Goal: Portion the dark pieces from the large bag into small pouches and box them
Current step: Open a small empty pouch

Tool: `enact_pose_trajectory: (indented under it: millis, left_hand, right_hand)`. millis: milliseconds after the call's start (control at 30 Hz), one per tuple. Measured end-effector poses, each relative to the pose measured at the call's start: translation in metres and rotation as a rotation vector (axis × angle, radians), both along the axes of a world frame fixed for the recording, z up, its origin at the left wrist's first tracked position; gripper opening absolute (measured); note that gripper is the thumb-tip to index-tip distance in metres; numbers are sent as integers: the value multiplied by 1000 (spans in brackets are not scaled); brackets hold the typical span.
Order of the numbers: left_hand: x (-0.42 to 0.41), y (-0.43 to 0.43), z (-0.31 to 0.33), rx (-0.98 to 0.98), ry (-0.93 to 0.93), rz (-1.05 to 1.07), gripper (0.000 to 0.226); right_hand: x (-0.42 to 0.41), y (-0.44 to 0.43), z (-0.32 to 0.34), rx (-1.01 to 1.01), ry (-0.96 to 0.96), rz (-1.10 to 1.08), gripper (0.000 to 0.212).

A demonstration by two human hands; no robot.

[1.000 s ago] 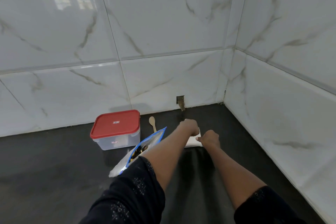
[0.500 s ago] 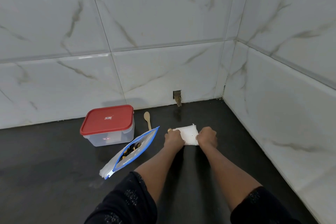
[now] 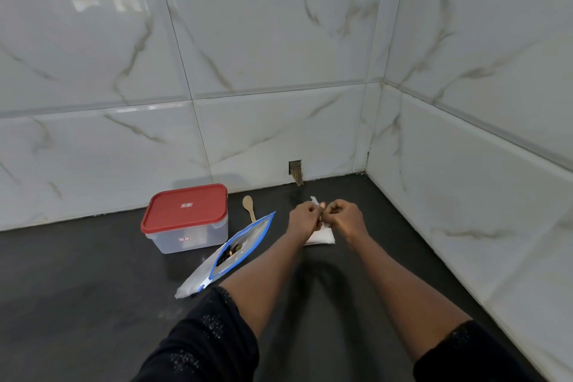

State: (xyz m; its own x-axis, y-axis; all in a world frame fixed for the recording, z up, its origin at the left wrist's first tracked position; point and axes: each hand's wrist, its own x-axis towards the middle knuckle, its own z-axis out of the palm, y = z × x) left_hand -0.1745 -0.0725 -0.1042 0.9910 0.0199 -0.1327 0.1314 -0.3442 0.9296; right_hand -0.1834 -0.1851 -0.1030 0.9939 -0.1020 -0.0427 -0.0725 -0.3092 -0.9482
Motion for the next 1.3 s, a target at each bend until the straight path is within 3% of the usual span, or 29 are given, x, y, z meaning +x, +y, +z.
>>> enact_pose_trajectory:
  millis: [167,267,433,633,800,933,1100,1300]
  left_hand:
    - [-11,6,8,-85,-9,11,31]
    - [-16,10,12,-95,-4,-11,29]
    - [-24,13,16,-29,10,-109,25]
    - [-33,15,19,-139,35,-142,28]
    - [-34,19,21,68,-31,-144,28]
    - [-32,19,25,222,-105,-158,39]
    - [-34,16,26,213,-212,-160,38]
    - [-36,20,28,268,-206,-188,40]
  right_hand:
    - [-18,-1,14,271,42,72,20]
    - [-26,1,23,284,79,61,17]
    - [-31,1,26,118,97,-3,18]
    - [-36,2,31,-73,46,-77,27]
    - [-41,3,42,-477,-106,-45,27]
    - [-45,-1,46,-828,-111,52,24]
    - [-44,6,36,-908,-92,224,25]
    - [-41,0,32,-931,-120,155,35]
